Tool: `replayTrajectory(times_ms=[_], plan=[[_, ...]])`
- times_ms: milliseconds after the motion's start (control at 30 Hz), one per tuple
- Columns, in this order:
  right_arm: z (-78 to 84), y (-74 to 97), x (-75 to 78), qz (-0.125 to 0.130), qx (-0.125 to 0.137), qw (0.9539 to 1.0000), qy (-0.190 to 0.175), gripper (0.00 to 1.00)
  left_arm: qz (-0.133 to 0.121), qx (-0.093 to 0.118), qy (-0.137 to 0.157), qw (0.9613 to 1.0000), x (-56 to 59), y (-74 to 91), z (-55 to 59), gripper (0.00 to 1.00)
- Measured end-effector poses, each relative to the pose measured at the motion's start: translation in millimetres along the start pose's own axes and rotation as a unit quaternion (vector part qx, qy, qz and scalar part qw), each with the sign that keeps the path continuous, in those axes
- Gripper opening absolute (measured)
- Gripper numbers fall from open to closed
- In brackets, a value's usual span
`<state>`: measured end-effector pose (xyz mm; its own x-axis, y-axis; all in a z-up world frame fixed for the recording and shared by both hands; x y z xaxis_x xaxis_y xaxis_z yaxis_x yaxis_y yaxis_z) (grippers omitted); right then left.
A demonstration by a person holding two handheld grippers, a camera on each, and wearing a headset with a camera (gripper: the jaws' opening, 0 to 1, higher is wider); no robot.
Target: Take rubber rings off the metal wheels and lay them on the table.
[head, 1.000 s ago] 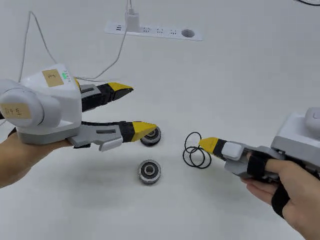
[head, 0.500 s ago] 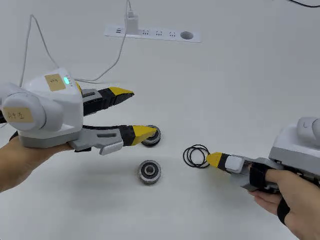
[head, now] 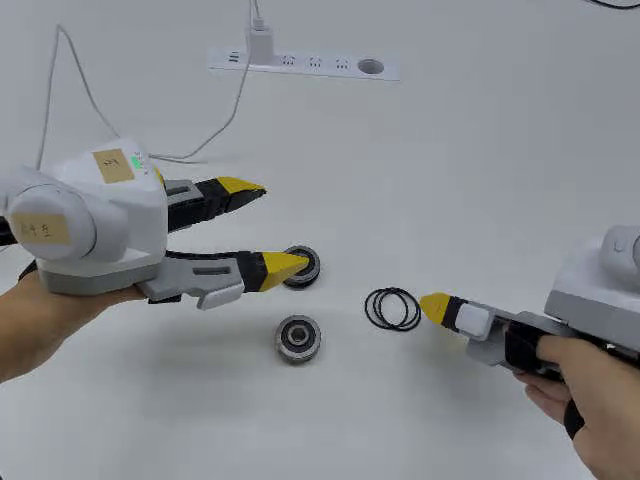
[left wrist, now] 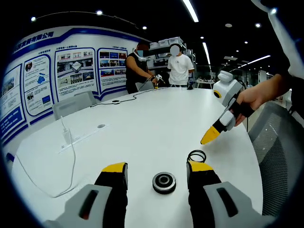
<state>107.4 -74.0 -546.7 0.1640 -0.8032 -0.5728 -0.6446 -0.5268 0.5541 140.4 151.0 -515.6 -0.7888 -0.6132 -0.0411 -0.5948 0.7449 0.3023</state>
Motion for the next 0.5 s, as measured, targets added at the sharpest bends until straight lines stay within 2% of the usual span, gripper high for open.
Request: replayTrajectory(times_ms=[67,200,500], plan=[[-2.3,-2.6,-4.3,-0.015,0.008,0.9999,0.0,0.19,-0.001,-0.014,0.001,0.9999,-1.1,-1.8,5.7,0.48],[-2.5,-11.2,-12.6,-0.037,0.007,0.9993,0.004,0.25,0.001,-0.033,-0.002,0.9994,-3.1,-6.6,13.6,0.34],[1.9,-25.0,-25.7,-0.086,-0.001,0.9963,0.0,0.27,0.023,-0.048,-0.004,0.9986,1.2,-21.3,20.0,0.32]])
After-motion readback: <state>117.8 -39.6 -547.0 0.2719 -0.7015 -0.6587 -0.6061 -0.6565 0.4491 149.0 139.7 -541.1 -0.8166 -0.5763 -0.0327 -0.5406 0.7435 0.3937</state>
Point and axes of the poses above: the centre of the closed fingertips' face, and the gripper's own axes: y roughly backward along the fingers, x roughly to its right, z roughly out of its underside, the point moved 7 cm from there along y, roughly backward along the fingers, and after that the axes turned 4 degrees about x, right-handed, at the moved point
